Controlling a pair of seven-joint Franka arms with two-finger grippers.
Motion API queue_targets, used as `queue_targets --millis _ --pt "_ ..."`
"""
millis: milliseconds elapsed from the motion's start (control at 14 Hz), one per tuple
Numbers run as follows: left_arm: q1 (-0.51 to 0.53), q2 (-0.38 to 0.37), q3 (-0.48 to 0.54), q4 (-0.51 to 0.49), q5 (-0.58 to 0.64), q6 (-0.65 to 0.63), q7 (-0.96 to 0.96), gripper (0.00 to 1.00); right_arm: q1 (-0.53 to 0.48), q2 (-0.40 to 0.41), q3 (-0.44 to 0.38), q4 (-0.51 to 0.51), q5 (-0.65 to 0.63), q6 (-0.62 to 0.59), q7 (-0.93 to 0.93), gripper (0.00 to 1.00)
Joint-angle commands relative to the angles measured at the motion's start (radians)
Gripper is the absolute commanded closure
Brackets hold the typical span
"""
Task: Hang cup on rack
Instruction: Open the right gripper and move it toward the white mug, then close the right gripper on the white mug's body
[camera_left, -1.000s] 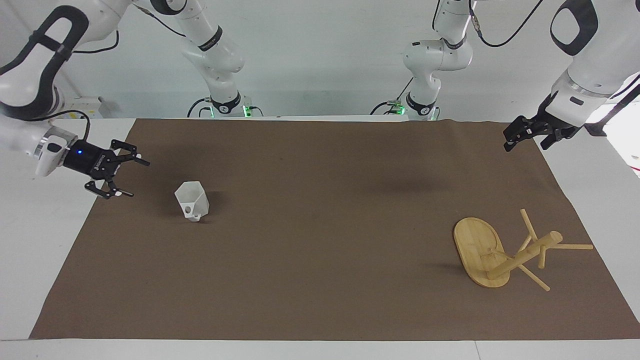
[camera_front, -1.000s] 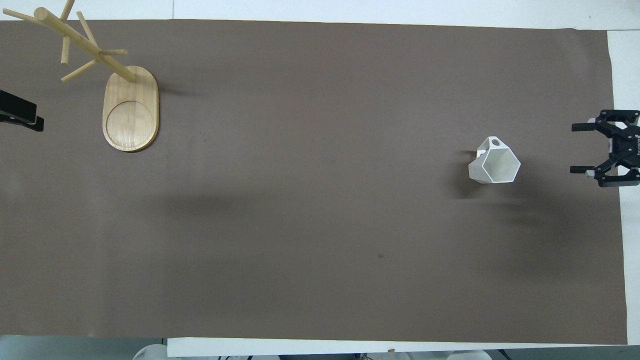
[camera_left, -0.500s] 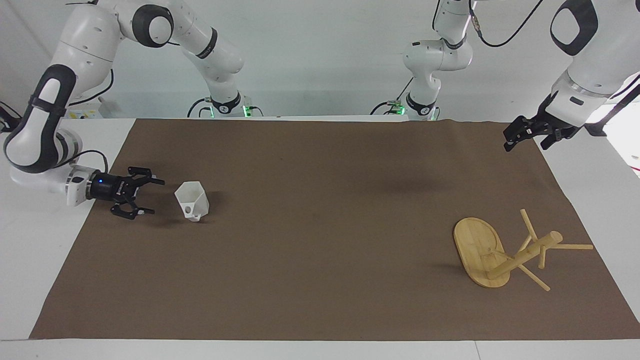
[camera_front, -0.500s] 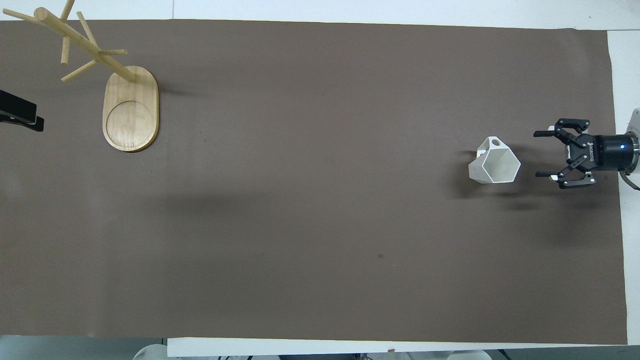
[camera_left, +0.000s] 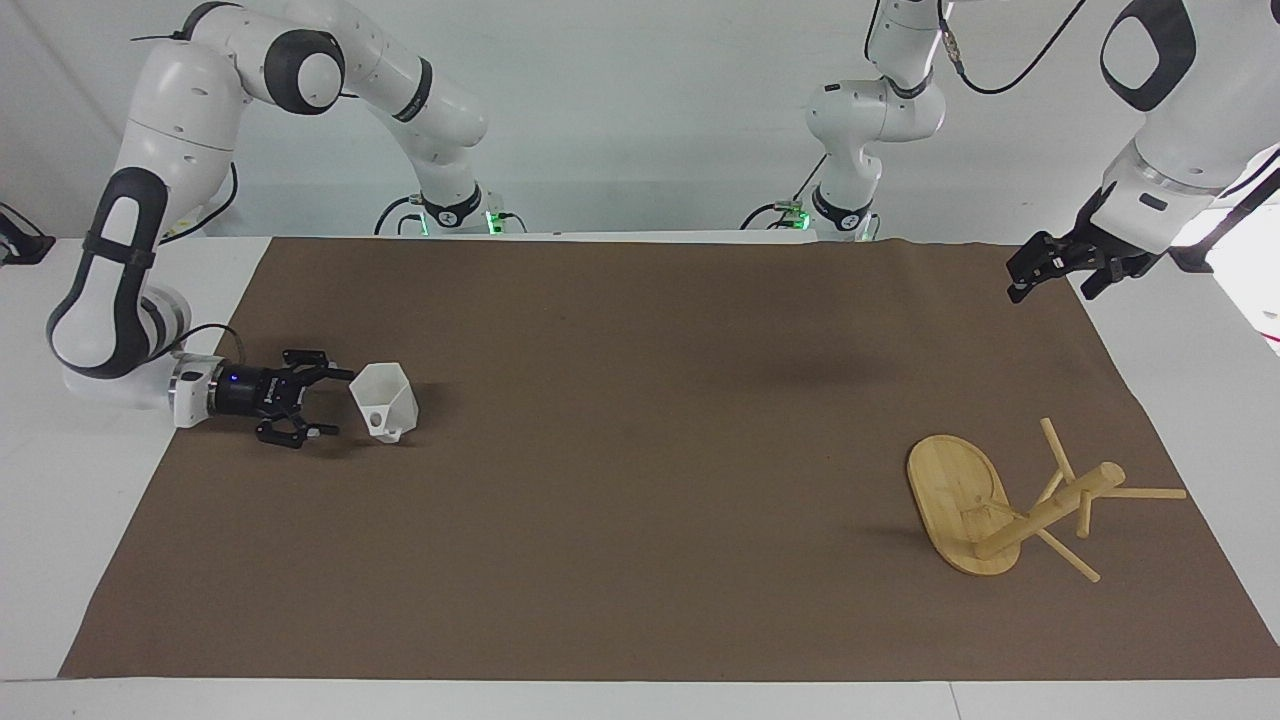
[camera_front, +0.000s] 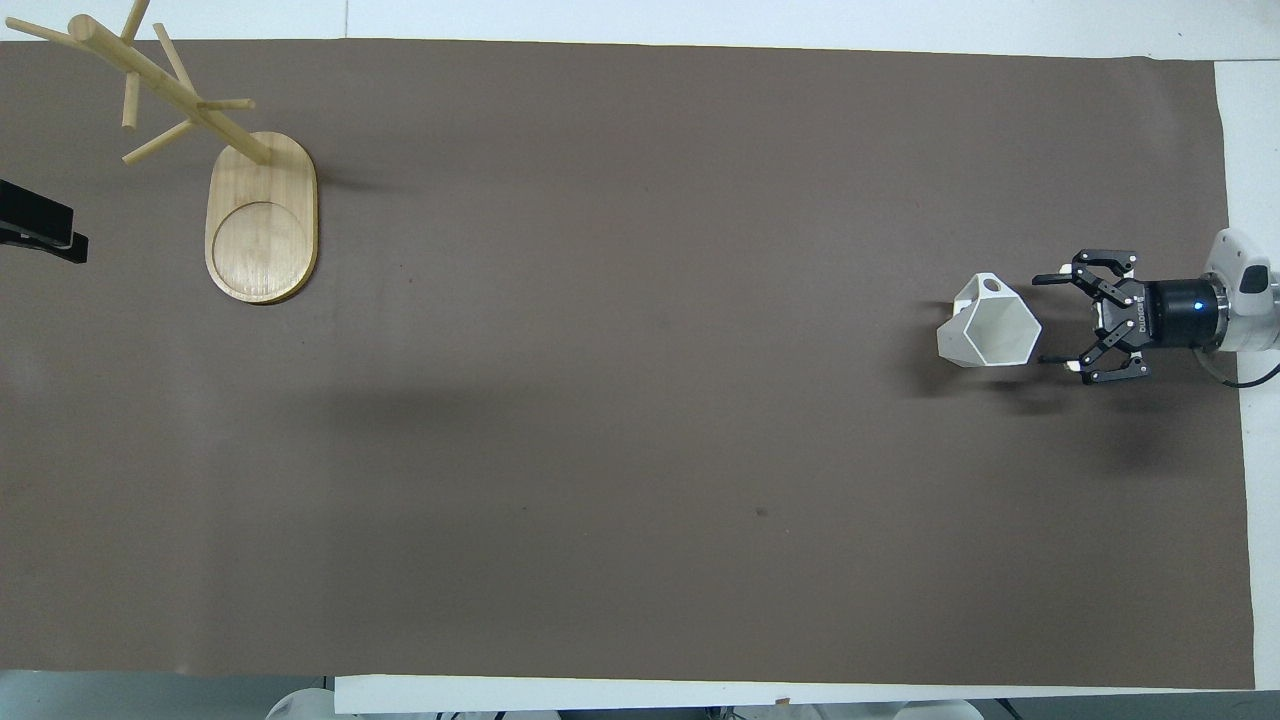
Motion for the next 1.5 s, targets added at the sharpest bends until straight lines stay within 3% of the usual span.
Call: queue_targets --millis 0,786,1429 --pt "0.002 -0.025 -0.001 -0.03 0.006 0.007 0.008 0.0 0.024 0.002 0.0 -0.011 0.01 0.003 -0.023 0.0" --pt "0.002 -0.025 -0.001 -0.03 0.004 0.007 0.008 0.0 0.065 -0.007 0.0 -0.08 0.01 0.082 -0.054 0.0" --pt "0.002 -0.025 -0.001 -0.03 0.004 0.007 0.008 0.0 0.087 -0.024 0.0 -0.135 0.002 0.07 -0.069 0.0"
